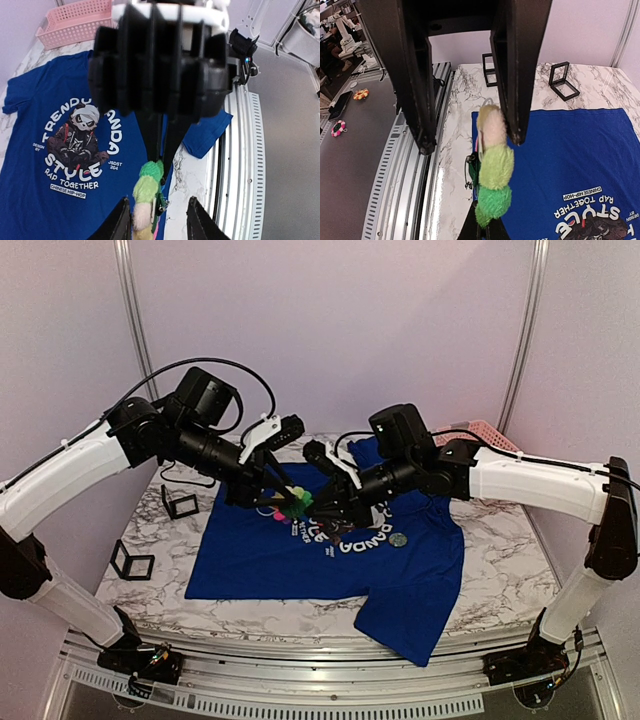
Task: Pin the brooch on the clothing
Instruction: Pass from the right arm to the left
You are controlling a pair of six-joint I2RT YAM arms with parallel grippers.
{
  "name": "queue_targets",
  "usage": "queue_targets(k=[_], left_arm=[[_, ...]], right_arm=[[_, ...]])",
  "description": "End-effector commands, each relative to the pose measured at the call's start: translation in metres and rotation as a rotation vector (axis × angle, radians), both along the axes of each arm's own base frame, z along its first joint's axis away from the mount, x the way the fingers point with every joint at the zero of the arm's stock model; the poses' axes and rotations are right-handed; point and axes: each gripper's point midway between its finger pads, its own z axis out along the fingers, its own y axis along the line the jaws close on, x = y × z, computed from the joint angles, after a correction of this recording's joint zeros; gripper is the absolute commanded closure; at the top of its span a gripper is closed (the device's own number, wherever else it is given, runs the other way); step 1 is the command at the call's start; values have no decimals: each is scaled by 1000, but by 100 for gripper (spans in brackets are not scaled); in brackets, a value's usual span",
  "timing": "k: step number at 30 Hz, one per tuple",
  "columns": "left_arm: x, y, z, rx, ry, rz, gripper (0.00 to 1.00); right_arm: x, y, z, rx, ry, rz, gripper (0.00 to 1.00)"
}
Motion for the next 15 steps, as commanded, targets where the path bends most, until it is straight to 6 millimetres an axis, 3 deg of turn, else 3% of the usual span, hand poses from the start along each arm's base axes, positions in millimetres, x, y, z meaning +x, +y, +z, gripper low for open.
queue_targets(k=[1,10,12,15], left_arm=[[-8,3,-8,43,11,-21,62],[-10,2,-7,41,14,-24,89],[-11,2,-8,46,14,-29,100],[-12,3,-4,35,8,-30,100]], right_arm=[[-3,2,9,21,-29,10,100],[-6,1,14,35,-41,20,100],[-7,1,16,42,-44,17,100],[-2,0,18,51,-54,-9,100]])
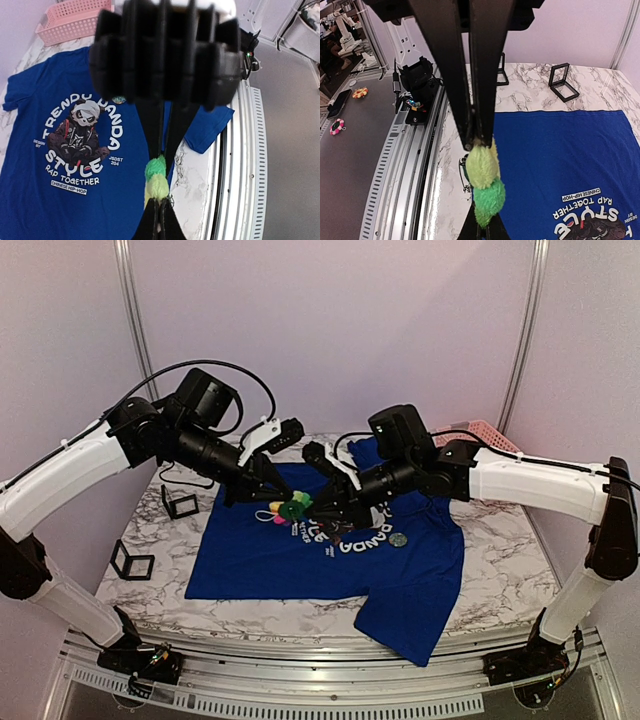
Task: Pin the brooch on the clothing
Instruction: Pass from the right arm to the left, then pass from the left arm to the right
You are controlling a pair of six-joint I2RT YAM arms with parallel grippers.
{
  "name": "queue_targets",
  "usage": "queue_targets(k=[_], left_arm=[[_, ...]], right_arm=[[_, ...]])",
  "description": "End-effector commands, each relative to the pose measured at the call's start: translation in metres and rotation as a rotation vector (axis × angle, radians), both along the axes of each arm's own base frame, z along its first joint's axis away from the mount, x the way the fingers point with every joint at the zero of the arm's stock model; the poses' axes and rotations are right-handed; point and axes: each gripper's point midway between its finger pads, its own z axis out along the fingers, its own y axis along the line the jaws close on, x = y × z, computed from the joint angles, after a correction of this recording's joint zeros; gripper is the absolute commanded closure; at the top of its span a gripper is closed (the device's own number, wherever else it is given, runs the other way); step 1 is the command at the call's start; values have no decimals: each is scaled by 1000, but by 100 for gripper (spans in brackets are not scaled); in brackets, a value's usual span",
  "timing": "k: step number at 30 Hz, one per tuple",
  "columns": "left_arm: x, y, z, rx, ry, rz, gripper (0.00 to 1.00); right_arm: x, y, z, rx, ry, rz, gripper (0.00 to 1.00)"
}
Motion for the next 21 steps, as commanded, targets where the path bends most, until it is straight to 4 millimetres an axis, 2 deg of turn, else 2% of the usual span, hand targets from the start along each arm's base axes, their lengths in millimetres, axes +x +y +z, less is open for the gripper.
queue_targets(k=[1,2,5,7,10,12,16,17,19,21], left_arm=[[-10,-1,7,-14,-4,-21,100],[-7,-1,15,-38,-26,-14,100],[10,4,47,-135,-114,51,100],[25,8,73,-220,-168,115,100],[39,10,110,-352,-213,188,100],[46,7,143,-480,-233,208,100],[47,-5,196,-746,-109,203,100],[46,-6,209,-809,-86,195,100],[47,-7,224,-886,-60,196,100],[46,-9,229,-920,-52,203,100]], right_arm=[[3,-2,19,57,-51,-34,100],[8,-3,20,68,-63,-57,94],[26,-16,29,149,-76,-132,66],[42,-32,49,250,-92,-200,54],[57,-51,67,374,-114,-310,47],[61,-58,84,473,-120,-355,45],[53,-61,121,705,-83,-310,41],[50,-63,137,787,-94,-300,39],[54,-65,152,888,-56,-324,38],[47,-70,170,1001,-18,-296,38]])
